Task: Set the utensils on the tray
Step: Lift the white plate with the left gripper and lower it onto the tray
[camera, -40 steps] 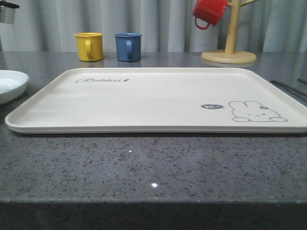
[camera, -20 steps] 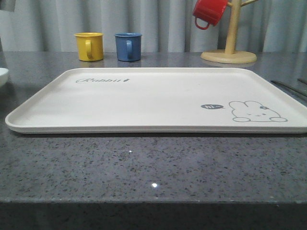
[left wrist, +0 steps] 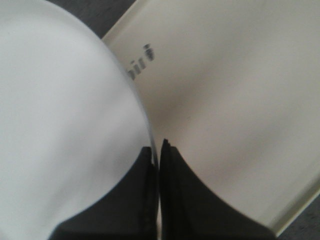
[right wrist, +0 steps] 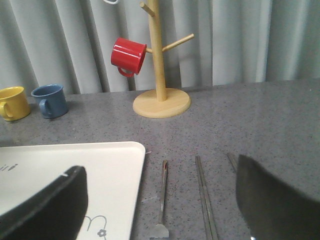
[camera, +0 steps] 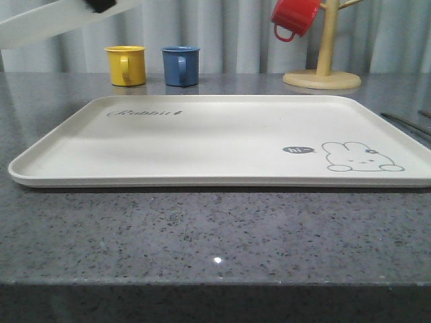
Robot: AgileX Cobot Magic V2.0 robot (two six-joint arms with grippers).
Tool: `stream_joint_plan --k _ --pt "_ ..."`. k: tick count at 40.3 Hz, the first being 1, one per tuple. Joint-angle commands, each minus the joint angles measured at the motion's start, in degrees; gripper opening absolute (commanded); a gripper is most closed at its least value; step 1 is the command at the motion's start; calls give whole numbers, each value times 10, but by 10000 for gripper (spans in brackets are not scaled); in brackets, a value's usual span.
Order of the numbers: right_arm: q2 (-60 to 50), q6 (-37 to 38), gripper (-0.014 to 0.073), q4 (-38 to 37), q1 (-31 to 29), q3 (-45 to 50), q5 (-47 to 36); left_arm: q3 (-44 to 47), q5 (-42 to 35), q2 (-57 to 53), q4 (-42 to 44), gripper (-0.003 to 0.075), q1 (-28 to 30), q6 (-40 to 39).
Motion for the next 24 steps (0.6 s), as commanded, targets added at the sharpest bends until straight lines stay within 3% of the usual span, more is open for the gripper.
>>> stream_joint_plan --k 1,9,24 --pt "9 -4 624 0 -3 -21 -44 -36 -10 7 -1 -18 -48 -12" --pt "9 -4 624 0 -3 -21 -44 -41 11 60 -12 -18 -98 -23" --pt "9 -4 624 0 -3 -21 -44 -41 32 133 -61 -17 -97 -23"
